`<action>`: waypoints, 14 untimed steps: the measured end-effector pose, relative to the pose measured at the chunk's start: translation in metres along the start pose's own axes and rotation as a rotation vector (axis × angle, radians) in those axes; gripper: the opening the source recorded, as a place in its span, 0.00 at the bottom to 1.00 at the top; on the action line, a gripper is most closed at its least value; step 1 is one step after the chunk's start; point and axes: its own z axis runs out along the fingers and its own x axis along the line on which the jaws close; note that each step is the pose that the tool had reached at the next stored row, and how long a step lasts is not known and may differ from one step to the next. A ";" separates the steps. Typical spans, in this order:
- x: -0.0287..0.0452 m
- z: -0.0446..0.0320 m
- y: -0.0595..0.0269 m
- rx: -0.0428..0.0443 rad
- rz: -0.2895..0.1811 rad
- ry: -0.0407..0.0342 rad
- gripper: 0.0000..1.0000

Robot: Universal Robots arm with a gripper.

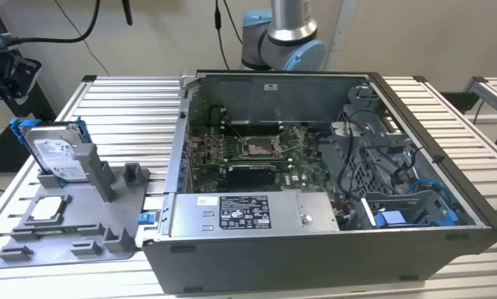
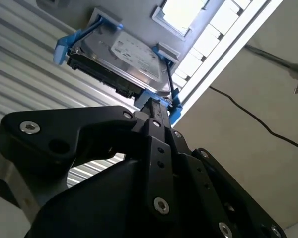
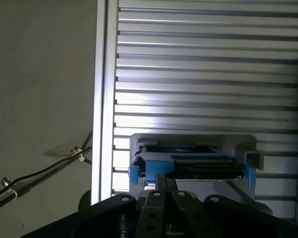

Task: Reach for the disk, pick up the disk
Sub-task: 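Reach for the disk, then pick up the disk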

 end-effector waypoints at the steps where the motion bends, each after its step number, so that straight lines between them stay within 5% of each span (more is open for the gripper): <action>1: 0.0001 0.0000 -0.0014 0.0000 0.000 -0.0001 0.00; 14: -0.0003 -0.0001 -0.0023 0.0001 -0.016 0.0006 0.00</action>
